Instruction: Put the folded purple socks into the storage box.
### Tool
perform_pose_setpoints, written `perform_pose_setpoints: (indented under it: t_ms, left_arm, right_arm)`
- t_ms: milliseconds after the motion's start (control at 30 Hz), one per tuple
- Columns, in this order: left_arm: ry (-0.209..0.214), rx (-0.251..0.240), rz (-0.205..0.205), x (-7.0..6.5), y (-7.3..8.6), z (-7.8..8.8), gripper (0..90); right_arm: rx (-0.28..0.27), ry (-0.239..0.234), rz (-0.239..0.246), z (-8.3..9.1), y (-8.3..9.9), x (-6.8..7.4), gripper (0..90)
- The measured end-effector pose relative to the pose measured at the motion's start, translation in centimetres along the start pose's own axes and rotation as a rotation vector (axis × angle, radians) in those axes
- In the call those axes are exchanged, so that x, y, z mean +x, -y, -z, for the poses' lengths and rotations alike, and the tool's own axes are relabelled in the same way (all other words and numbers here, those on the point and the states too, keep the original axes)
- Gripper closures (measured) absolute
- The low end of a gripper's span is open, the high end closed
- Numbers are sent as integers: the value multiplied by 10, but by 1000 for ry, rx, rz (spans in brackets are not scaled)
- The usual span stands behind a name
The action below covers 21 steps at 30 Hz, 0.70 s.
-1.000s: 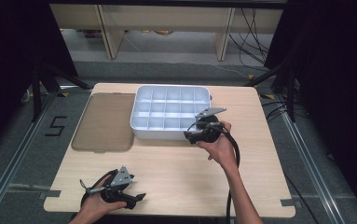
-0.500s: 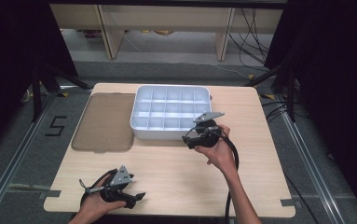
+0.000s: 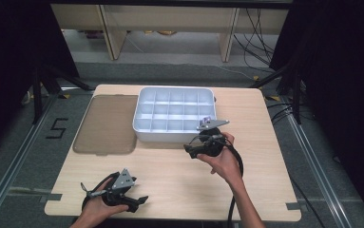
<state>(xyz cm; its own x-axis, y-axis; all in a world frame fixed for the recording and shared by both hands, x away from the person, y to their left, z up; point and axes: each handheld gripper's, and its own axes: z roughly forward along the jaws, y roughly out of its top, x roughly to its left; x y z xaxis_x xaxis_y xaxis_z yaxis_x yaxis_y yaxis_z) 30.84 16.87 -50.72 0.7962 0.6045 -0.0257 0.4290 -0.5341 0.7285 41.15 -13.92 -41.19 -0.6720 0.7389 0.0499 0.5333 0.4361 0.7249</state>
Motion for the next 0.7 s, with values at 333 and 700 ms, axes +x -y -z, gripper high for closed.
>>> perform_pose_setpoints:
  t_ms: [333,700]
  left_arm:
    - [-4,13,-27,1,0,1,198]
    - [-3,13,-28,1,0,1,197]
  right_arm:
    - [6,-13,24,0,6,11,176]
    - [13,-21,26,-4,16,17,183]
